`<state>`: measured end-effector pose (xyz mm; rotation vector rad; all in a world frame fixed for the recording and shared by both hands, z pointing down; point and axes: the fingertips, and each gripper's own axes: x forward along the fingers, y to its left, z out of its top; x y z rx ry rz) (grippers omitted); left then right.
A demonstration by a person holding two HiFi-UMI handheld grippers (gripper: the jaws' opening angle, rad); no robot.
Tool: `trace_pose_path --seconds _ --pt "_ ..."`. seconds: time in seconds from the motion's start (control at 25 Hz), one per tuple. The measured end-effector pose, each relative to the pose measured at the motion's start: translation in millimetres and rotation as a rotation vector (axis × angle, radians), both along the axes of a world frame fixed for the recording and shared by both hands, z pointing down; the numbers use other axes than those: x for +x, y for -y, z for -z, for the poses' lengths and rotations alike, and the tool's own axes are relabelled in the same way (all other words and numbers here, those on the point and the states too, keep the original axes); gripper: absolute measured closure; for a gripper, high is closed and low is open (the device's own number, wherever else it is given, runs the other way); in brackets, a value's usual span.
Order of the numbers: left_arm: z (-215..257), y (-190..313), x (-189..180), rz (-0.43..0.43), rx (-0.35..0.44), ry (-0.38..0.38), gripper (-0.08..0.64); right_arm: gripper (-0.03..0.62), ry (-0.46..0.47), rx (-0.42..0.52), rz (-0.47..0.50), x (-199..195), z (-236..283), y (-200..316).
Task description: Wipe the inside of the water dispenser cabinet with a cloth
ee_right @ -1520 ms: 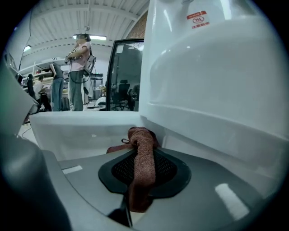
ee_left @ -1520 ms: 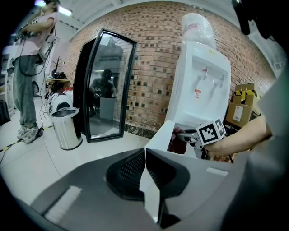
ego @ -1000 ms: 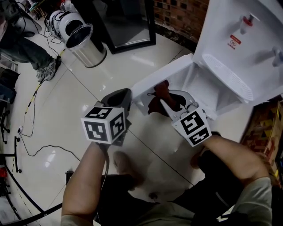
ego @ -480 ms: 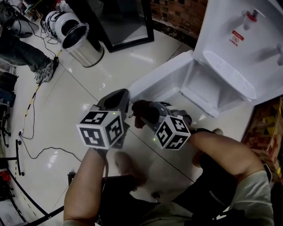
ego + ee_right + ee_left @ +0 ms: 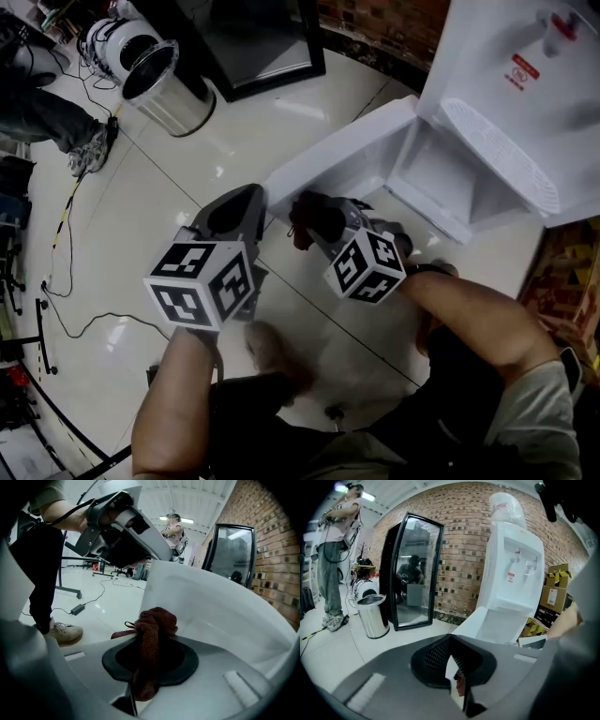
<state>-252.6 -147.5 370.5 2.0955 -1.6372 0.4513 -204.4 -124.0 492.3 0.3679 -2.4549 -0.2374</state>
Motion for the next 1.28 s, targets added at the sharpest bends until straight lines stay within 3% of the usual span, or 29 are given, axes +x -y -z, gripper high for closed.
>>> trace_pose_path --seconds 0.2,0.64,1.28 --pt "0 2 -1 0.011 -0.001 -0.001 0.560 0.506 0.014 -0.005 -0.035 -3 -7 14" --pt "0 6 -6 0.028 0.009 -0.004 0.560 0.508 0.111 -0.079 -0.220 -3 -13 42" --pt "1 9 -7 0.026 0.018 0.008 0.560 0.506 0.222 -0.080 -0.741 133 -6 141"
